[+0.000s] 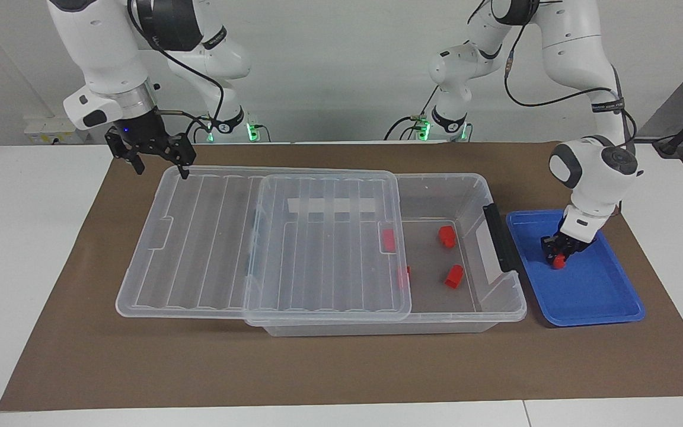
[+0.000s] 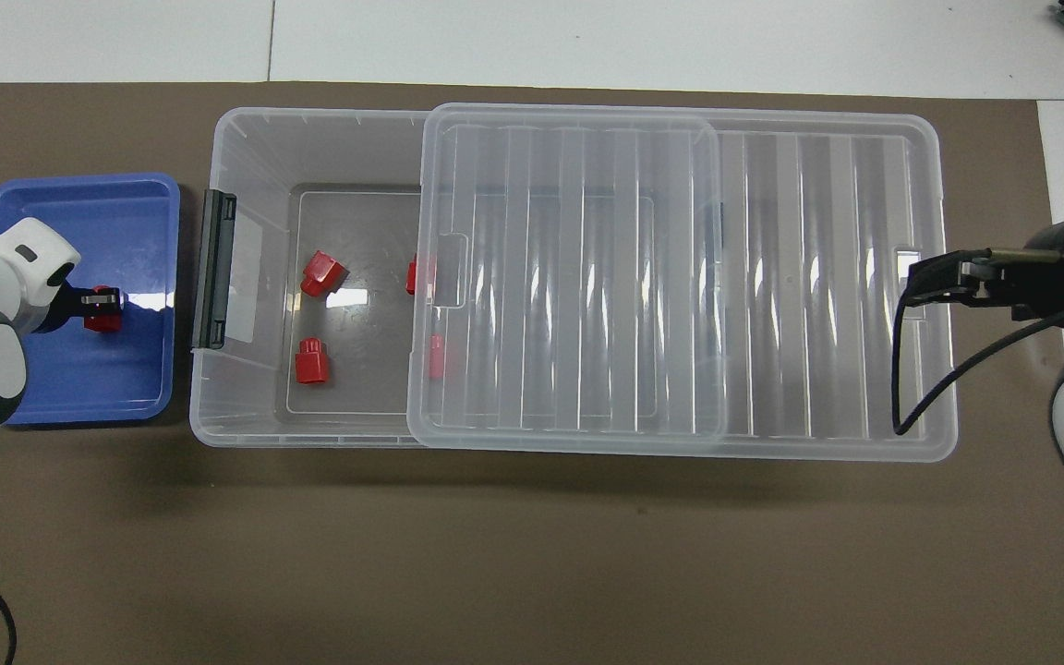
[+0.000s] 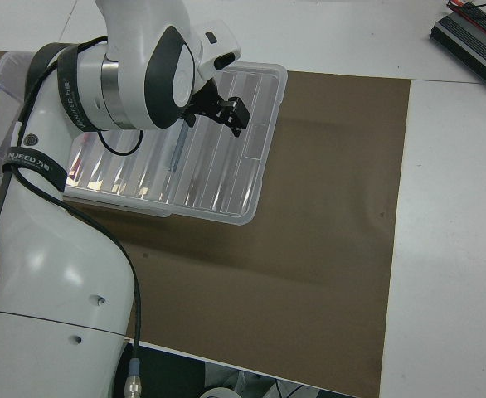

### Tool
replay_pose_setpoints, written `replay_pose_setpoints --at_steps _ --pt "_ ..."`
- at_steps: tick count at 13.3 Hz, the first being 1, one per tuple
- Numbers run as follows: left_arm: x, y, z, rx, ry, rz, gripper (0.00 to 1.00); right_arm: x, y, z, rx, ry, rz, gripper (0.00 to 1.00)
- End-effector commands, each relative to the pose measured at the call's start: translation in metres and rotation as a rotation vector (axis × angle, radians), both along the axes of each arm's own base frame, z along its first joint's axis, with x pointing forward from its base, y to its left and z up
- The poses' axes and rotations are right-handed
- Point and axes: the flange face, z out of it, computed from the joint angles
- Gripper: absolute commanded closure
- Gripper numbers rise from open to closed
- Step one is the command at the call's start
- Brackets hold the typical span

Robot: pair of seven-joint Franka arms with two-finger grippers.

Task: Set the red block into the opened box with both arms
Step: 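Carry the red block over the opened box with the left gripper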

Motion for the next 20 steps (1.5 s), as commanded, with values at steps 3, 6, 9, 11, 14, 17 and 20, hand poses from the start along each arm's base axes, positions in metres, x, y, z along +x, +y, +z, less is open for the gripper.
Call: replay_pose_setpoints --at_steps 3,6,9,11,14,17,20 --pt "-0.001 -0.001 0.016 0.0 0.021 0.032 1.0 0.012 -0.007 0.027 -0.011 0.025 -0.037 0.0" --pt "0.017 -0.013 0.122 -0.077 0.105 0.14 1.0 0.011 -0.009 0.026 -0.012 0.044 -0.041 0.0" --pt "0.017 -0.084 0.229 -0.173 0.174 0.271 1.0 0.004 -0.015 0.015 -0.012 0.081 -0.052 0.0" --pt "0.008 -0.159 0.256 -0.185 0.161 0.384 1.0 0.003 -0.03 0.014 0.007 0.084 -0.074 0.0" --pt "-0.006 -0.248 0.25 -0.205 0.115 0.468 1.0 0.003 -0.03 0.014 0.007 0.081 -0.072 0.0" --pt "-0.015 -0.269 0.214 -0.173 0.039 0.425 1.0 0.003 -0.03 0.013 0.007 0.081 -0.071 0.0" --pt "-0.011 -0.283 0.189 -0.122 0.028 0.38 1.0 0.003 -0.031 0.014 0.007 0.079 -0.077 0.0"
